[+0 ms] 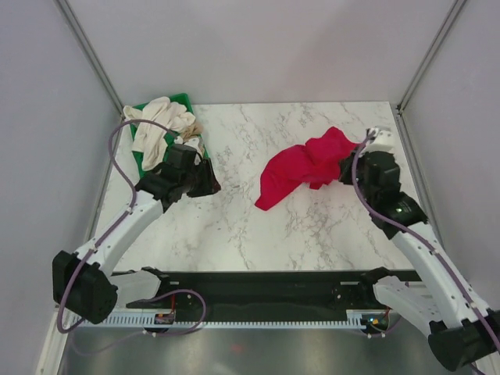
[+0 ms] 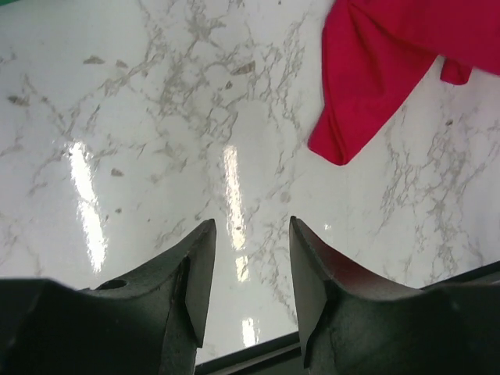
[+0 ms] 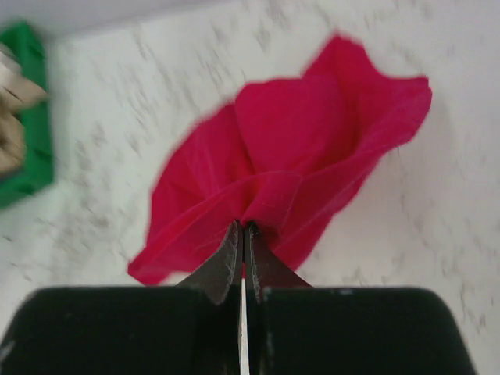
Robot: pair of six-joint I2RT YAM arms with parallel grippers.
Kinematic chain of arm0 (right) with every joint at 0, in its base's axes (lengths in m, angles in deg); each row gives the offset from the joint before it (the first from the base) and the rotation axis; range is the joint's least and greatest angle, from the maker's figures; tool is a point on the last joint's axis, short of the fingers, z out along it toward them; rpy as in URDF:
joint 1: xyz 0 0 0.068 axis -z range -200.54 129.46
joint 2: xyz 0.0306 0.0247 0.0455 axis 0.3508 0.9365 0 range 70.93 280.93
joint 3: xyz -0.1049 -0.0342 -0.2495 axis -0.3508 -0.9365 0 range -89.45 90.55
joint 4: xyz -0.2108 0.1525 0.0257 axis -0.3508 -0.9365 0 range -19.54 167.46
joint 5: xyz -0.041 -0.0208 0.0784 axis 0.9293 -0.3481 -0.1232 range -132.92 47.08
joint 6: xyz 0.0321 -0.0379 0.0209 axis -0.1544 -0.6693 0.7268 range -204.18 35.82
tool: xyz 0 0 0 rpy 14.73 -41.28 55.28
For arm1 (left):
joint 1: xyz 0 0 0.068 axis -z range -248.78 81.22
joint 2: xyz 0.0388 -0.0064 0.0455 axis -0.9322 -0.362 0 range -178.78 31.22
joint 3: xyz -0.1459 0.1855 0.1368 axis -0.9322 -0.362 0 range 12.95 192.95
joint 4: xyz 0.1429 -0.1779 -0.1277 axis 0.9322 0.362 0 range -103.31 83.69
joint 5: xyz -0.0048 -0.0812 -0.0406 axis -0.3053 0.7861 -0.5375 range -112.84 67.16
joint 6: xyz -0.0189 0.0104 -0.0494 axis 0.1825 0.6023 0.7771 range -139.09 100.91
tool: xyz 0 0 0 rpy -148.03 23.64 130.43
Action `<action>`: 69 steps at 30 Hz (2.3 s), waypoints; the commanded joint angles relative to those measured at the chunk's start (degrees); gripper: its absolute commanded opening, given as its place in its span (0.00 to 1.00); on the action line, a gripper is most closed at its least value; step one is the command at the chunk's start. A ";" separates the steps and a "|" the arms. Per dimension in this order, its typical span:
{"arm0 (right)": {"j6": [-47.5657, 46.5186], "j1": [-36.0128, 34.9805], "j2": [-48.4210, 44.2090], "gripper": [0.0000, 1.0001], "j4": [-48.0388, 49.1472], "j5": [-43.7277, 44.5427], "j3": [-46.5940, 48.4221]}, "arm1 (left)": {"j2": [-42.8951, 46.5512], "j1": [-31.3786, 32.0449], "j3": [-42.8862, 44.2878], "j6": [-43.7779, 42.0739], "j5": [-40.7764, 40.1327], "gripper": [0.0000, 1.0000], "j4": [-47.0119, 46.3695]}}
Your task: Fold and stack the t-shirts
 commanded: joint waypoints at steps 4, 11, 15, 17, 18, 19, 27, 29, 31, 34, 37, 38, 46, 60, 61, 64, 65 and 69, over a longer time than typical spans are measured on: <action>4.06 0.08 0.65 0.00 -7.97 2.32 -5.96 | -11.13 5.11 3.56 4.22 0.94 0.50 -15.01; 5.02 0.08 -8.04 0.00 -8.58 7.91 -1.13 | -22.20 9.26 9.78 2.64 -0.20 0.52 -19.33; 6.60 0.08 -16.82 0.00 -8.50 15.04 1.15 | -28.35 9.26 15.15 1.15 1.64 0.57 -21.96; 6.52 0.08 -18.86 0.00 -8.41 16.90 1.77 | -31.09 9.26 18.04 0.53 4.09 0.62 -24.68; 6.60 0.08 -20.43 0.00 -8.41 18.22 2.04 | -34.15 9.26 19.28 0.44 4.89 0.63 -24.96; 6.52 0.08 -20.88 0.00 -8.32 18.32 2.04 | -36.35 9.34 20.69 0.44 5.68 0.63 -25.05; 6.17 0.08 -18.87 0.00 -10.43 16.12 1.69 | -50.70 14.25 28.26 4.13 10.52 0.63 -24.87; 6.08 0.08 -18.08 0.00 -10.26 15.95 1.95 | -51.92 15.75 28.08 4.75 11.22 0.64 -26.71; 5.90 0.17 -16.76 0.00 -10.08 15.77 2.48 | -52.72 17.43 28.43 5.45 11.49 0.65 -27.85; 5.64 0.08 -15.62 0.00 -9.55 15.94 2.83 | -53.69 18.92 29.49 5.80 12.19 0.66 -28.39; 5.38 0.08 -15.26 0.00 -8.76 16.12 2.83 | -53.16 20.15 28.79 5.89 12.11 0.66 -29.35; 5.29 0.08 -15.09 0.00 -8.67 16.03 2.83 | -53.08 20.68 28.70 5.98 11.76 0.66 -30.05; 5.38 0.17 -15.17 0.00 -8.76 15.50 1.86 | -55.97 22.44 32.47 3.87 9.56 0.63 -29.89; 3.79 0.08 -14.83 0.00 -8.85 17.79 1.51 | -60.47 23.41 41.09 2.03 9.65 0.02 -24.61; 3.71 0.08 -14.30 0.00 -8.76 18.22 1.60 | -58.89 23.32 40.48 1.50 8.08 0.02 -23.13; 3.27 0.17 -12.03 0.00 -7.71 20.07 2.04 | -50.64 22.62 39.25 -0.87 4.39 0.02 -19.87; 2.83 0.17 -11.32 0.00 -7.45 20.94 3.08 | -48.09 22.27 38.64 -1.40 3.24 0.02 -17.86; 1.86 0.17 -6.66 0.00 -5.60 23.76 7.57 | -32.36 20.69 34.69 -4.74 -3.35 0.02 -13.45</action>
